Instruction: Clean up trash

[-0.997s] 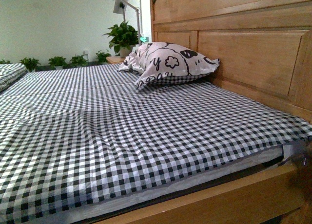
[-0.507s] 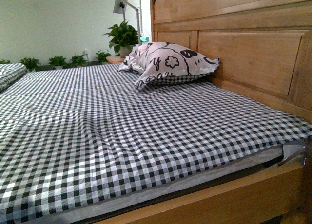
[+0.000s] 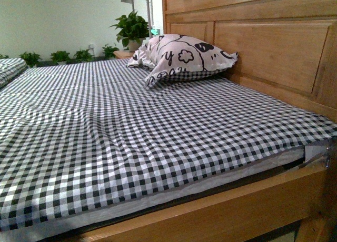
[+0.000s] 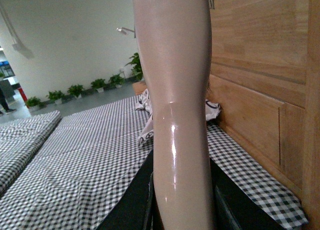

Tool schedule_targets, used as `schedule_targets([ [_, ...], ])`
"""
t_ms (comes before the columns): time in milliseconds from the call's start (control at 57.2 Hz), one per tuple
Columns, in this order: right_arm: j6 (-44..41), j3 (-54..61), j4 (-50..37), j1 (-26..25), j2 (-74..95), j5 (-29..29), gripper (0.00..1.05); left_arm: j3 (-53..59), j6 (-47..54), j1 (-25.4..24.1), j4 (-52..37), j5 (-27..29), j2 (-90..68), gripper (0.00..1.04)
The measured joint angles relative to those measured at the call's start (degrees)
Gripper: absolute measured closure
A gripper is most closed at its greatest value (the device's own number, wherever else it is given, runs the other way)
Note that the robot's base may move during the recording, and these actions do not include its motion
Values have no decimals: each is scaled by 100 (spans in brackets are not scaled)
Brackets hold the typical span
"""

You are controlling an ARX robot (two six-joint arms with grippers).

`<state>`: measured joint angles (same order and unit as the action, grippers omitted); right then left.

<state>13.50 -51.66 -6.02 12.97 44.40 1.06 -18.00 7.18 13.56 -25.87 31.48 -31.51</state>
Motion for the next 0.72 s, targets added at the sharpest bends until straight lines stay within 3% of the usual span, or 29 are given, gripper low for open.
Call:
schedule_targets([
  [717, 0, 0, 0, 0, 0, 2, 84, 0, 0, 0, 0, 2, 0, 78],
])
